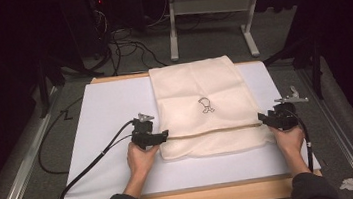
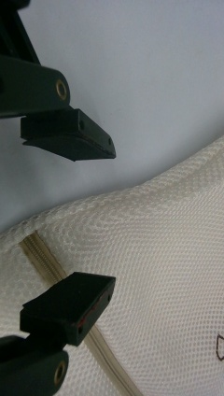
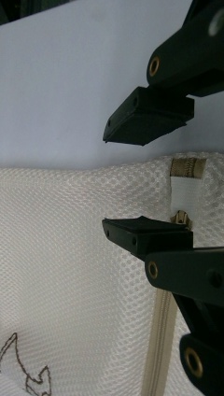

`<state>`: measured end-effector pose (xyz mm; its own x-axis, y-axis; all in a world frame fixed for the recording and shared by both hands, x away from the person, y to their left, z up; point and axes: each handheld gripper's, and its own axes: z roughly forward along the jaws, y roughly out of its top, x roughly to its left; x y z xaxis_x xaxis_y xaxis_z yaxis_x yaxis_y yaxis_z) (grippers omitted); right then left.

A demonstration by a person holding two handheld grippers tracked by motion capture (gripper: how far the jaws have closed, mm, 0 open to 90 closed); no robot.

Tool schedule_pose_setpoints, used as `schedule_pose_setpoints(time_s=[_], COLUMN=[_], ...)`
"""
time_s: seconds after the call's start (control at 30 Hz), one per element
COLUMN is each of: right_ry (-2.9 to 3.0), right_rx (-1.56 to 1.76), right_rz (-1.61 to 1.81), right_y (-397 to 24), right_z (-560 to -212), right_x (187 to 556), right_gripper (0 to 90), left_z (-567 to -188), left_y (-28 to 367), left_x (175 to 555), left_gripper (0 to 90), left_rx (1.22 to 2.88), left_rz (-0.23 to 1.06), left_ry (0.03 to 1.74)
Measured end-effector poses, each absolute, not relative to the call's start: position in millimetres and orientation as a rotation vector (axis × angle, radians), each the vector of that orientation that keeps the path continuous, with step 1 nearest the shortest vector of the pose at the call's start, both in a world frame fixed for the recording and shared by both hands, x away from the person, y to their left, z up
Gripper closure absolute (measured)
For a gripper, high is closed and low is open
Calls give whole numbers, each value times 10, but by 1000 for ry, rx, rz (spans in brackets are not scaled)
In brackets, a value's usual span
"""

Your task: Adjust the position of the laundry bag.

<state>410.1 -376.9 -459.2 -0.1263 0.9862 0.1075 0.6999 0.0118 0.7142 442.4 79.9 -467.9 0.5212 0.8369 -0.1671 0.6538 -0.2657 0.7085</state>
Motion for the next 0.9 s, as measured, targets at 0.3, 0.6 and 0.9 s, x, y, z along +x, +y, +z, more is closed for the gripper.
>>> schedule_pose_setpoints(time_s=[0.3, 0.6, 0.9], right_ry=[1882, 1911, 1948], right_rx=[1751, 1748, 1700], right_rz=[878, 851, 802], right_y=[-3769, -3744, -3713], right_z=[-4649, -4688, -4696], right_x=[4147, 4181, 4196], right_gripper=[585, 650, 753], left_z=[-4760, -4778, -4781], left_y=[738, 683, 685], left_x=[4455, 4453, 4442], left_gripper=[365, 409, 550], left_rx=[1999, 2022, 2065], left_rz=[301, 355, 427], left_ry=[1220, 1209, 1176])
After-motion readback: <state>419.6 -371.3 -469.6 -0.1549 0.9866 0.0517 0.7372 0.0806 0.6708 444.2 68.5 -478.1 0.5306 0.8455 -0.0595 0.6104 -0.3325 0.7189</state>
